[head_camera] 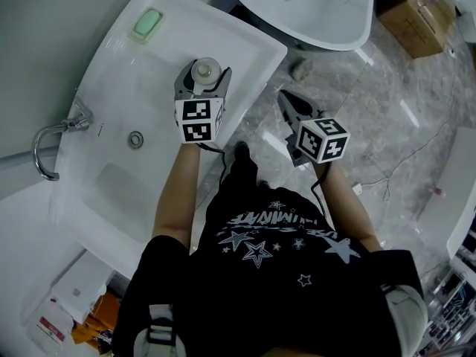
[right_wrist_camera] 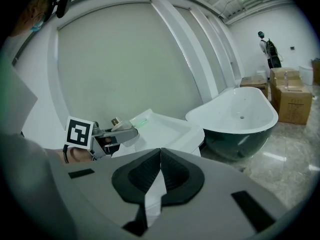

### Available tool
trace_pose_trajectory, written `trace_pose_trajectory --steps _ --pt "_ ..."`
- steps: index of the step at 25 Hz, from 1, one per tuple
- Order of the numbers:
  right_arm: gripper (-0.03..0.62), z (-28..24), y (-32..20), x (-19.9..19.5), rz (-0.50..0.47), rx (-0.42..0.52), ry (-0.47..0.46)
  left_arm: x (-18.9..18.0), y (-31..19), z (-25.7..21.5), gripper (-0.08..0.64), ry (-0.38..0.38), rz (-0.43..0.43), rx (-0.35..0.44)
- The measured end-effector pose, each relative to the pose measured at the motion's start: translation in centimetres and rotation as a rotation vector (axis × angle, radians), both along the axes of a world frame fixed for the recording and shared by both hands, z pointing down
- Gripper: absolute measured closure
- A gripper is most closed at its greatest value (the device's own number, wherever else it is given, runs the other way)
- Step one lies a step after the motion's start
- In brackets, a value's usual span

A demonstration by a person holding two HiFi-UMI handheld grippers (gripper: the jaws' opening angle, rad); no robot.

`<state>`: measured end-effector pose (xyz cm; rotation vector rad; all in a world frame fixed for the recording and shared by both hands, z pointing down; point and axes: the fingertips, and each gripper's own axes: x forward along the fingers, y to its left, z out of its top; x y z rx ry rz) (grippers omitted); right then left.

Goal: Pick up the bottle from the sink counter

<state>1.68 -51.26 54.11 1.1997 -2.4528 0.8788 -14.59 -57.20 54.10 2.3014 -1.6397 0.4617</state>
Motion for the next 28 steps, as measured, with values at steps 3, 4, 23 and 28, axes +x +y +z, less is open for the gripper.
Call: trace_pose_trajectory --steps 3,4,23,28 --pt "0.584 -0.5 1.2 0.0 -0.009 0.008 -0.011 0.1 1.4 -2.2 0.215 0.012 0.0 0.032" --pt "0.585 -0.6 1.7 0.2 -0.011 0.01 -0.015 0.2 2.0 -2.8 0.215 0.015 0.0 0.04" --pt "0.586 -5.5 15.2 3.1 -0.089 0.1 -0.075 4.5 19.2 -9.7 0.215 0.045 -0.025 0.109" --pt "0.586 -6.7 19.4 3.5 -0.115 0.115 -0.103 5.1 24.4 -10.8 0.215 0.052 -0.037 0.121"
